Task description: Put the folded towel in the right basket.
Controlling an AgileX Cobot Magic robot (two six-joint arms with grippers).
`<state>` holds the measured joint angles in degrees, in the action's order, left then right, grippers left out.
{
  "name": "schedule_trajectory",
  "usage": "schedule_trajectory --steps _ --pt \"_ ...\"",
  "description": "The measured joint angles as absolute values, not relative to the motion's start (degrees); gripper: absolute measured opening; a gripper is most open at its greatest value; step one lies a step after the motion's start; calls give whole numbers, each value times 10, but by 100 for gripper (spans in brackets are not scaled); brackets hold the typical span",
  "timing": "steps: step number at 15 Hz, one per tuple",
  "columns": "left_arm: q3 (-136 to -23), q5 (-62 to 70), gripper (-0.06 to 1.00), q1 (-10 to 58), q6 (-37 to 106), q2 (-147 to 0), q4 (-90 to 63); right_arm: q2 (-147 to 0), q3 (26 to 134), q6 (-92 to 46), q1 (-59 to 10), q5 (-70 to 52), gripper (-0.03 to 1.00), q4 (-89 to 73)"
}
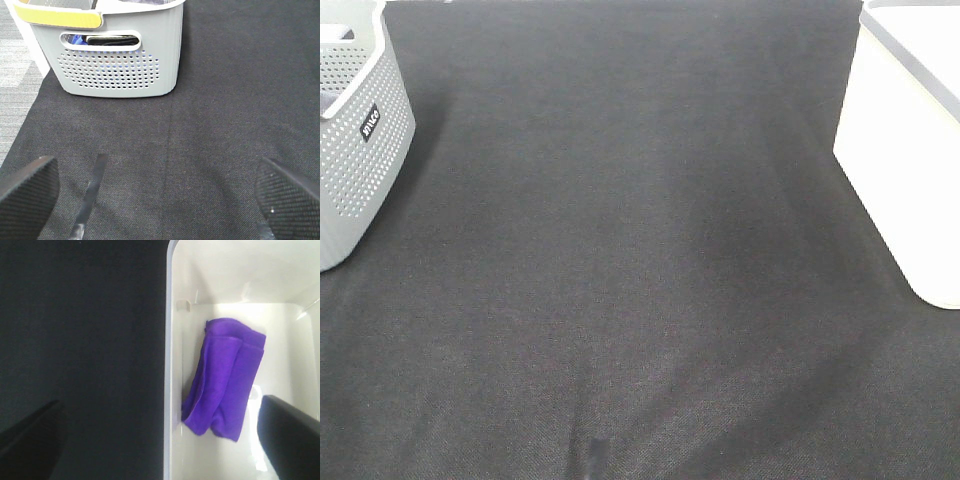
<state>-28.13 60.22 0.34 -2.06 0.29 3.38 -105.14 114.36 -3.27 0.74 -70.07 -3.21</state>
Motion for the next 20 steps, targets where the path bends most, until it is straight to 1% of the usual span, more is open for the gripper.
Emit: schedule_trajectory --steps 1,2,3,4,5,7,9,13,14,15,17,20 --pt "-281 602 99 3 -21 3 34 -1027 1115 -30 7 -700 98 -37" --pt "-281 602 99 3 -21 3 34 -965 1045 -29 7 -698 98 -40" --pt "-281 602 99 3 -21 3 34 -937 1012 -29 7 -697 98 -41" --pt "-281 602 99 3 -21 3 34 -844 899 -29 7 -678 98 -42" --pt "-281 602 99 3 -21 3 34 -778 831 -30 7 -661 98 -42" --pt "-281 602 99 3 -21 3 34 -649 709 -34 7 -654 98 -42" --pt "-281 602 99 3 -21 3 34 -534 617 -35 7 -654 98 -68" --pt "-281 602 99 3 -21 3 34 -299 476 -44 7 -658 98 -97" --pt "-281 602 99 3 -21 3 34 -299 476 -44 7 -658 98 -97" --pt "-281 602 99 3 -21 3 34 -221 434 -44 7 -659 98 -92" --pt "-281 602 99 3 -21 3 34 -134 388 -44 7 -660 98 -78" --pt "-281 602 99 3 -21 3 34 -60 354 -57 7 -670 98 -72"
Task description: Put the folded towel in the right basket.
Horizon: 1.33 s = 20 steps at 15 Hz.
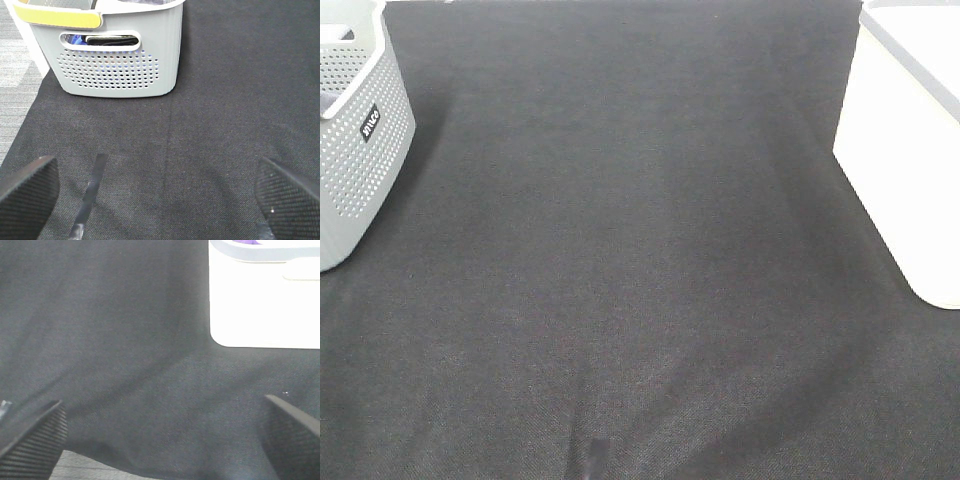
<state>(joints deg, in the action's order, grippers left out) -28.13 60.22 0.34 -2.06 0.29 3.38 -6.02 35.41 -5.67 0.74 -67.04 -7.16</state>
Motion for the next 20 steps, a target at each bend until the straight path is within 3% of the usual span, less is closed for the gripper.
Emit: schedule_trajectory --steps 6,20 --pt "-281 602 99 3 -21 3 34 2 268 -91 7 -652 98 -73" --pt "-281 602 99 3 -21 3 34 2 265 -95 7 -643 98 -83"
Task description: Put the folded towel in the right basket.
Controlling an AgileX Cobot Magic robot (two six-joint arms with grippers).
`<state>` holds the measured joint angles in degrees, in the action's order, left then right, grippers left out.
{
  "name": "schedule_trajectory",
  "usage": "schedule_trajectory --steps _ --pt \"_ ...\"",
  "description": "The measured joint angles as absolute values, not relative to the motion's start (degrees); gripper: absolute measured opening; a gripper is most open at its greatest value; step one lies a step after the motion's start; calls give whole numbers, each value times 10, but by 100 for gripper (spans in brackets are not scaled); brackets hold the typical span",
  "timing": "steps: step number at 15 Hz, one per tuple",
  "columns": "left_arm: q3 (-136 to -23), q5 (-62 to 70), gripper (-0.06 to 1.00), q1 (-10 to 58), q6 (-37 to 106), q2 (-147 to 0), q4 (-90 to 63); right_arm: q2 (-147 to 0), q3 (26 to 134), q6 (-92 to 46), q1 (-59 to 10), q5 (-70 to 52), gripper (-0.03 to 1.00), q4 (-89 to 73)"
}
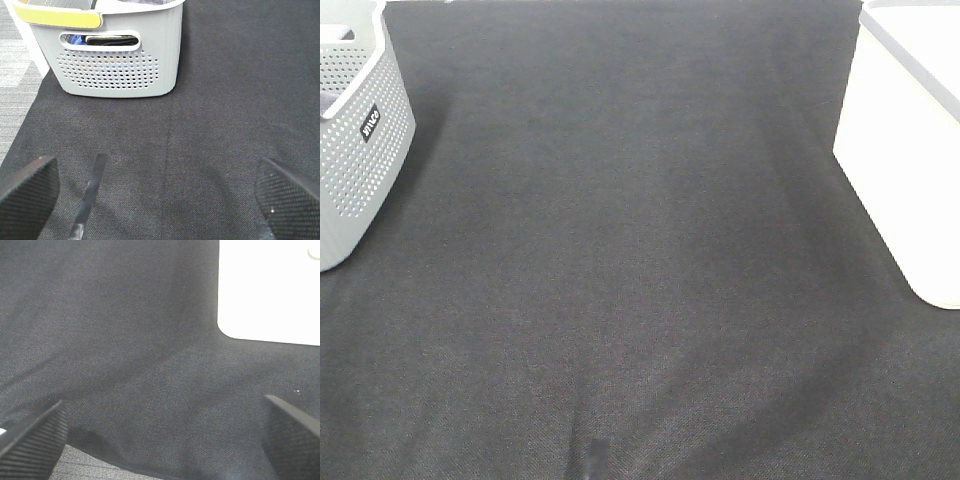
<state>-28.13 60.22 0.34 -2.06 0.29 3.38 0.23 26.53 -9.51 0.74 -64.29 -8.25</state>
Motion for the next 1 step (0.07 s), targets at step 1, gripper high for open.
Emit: schedule_trajectory --steps 1 --pt "-281 602 99 3 -21 3 34 2 265 -95 7 -643 98 -83"
